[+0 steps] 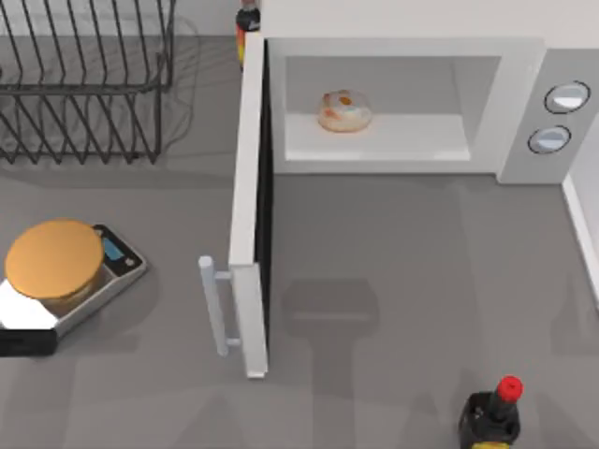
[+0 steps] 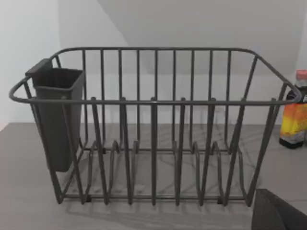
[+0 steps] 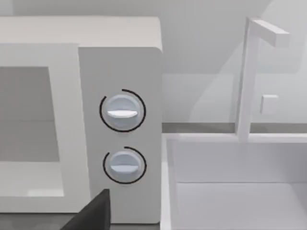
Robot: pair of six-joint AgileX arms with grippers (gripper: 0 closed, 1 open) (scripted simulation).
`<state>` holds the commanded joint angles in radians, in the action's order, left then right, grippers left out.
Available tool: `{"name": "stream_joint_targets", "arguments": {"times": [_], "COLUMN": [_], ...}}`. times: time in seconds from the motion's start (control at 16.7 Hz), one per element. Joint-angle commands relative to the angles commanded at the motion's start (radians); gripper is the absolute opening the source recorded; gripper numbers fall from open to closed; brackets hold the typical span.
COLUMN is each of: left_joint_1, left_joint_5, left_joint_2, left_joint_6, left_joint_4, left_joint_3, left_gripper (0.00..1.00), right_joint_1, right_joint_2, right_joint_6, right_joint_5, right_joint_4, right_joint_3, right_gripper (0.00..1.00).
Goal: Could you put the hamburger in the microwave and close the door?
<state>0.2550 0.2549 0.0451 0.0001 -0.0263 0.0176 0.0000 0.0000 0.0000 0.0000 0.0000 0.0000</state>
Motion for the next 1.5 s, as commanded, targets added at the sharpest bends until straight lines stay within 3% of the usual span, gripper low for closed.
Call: {"name": "stream_joint_targets", "arguments": {"times": [0.3, 0.48, 0.72, 1.08, 1.5], "left_joint_1": [0.184, 0.212, 0.191, 0.001, 0.012], "left_joint_5": [0.184, 0.212, 0.191, 0.002, 0.003], "left_joint_2": [-0.063, -0.077, -0.064, 0.013, 0.052], "left_joint_6": [-0.001, -0.002, -0.002, 0.0, -0.018], "left_joint_4": [0.078, 0.095, 0.079, -0.039, -0.019], "left_joint_3": [0.014, 0.017, 0.01, -0.029, 0.006], "left_gripper": [0.0, 0.0, 0.0, 0.0, 0.0], "right_joint_1": [0.0, 0.0, 0.0, 0.0, 0.0], "right_joint_2": [0.0, 0.0, 0.0, 0.0, 0.0], "right_joint_6": [0.0, 0.0, 0.0, 0.0, 0.0], "right_joint_5": [0.0, 0.0, 0.0, 0.0, 0.0], "right_joint_4": [0.0, 0.0, 0.0, 0.0, 0.0], "right_joint_3": [0.0, 0.0, 0.0, 0.0, 0.0], "right_gripper": [1.0, 1.0, 1.0, 1.0, 1.0]}}
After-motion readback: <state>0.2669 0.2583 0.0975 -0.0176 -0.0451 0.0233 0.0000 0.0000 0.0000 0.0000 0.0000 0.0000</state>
